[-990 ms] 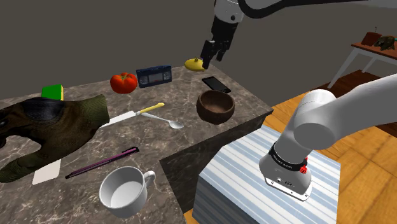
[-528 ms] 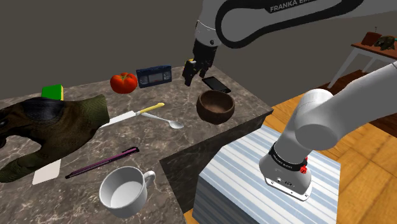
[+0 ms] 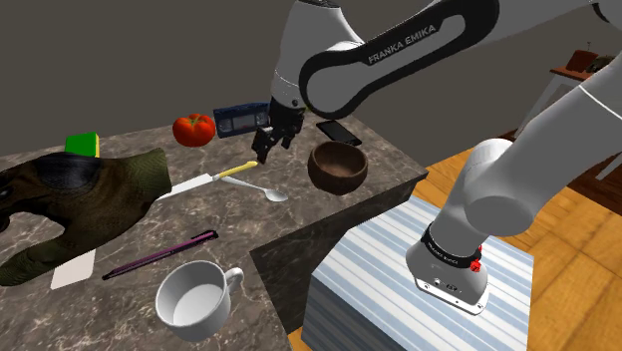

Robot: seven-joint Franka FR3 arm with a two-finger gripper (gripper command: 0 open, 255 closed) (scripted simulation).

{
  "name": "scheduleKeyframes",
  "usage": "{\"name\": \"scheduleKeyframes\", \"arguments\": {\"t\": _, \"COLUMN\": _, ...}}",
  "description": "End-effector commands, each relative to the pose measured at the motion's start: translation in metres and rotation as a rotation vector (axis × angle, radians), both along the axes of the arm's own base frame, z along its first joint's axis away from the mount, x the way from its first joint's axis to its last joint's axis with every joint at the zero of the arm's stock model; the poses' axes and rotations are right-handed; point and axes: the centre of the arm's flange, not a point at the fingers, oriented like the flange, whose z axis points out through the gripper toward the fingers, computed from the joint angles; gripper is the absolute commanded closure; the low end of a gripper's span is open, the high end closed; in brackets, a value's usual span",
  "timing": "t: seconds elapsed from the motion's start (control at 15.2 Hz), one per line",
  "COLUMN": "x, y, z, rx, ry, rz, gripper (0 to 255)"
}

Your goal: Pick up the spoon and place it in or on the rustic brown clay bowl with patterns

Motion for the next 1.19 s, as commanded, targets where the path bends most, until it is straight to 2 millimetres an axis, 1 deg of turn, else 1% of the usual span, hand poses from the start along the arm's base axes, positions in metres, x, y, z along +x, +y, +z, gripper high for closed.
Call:
{"name": "scheduleKeyframes", "arguments": {"t": 0.0, "x": 0.008, "y": 0.018, "z": -0.017, "rx": 0.016, "ry": -0.006, "rz": 0.008, "gripper": 0}}
{"name": "scheduleKeyframes", "arguments": {"t": 0.26, "x": 0.024, "y": 0.05, "z": -0.047, "rx": 0.042, "ry": -0.014, "rz": 0.024, "gripper": 0}}
{"name": "scheduleKeyframes", "arguments": {"t": 0.73, "x": 0.033, "y": 0.056, "z": -0.082, "rx": 0.042, "ry": -0.014, "rz": 0.024, "gripper": 0}}
{"name": "scheduleKeyframes", "arguments": {"t": 0.79, "x": 0.033, "y": 0.056, "z": -0.085, "rx": 0.042, "ry": -0.014, "rz": 0.024, "gripper": 0}}
{"name": "scheduleKeyframes", "arguments": {"t": 1.12, "x": 0.033, "y": 0.056, "z": -0.085, "rx": 0.042, "ry": -0.014, "rz": 0.024, "gripper": 0}}
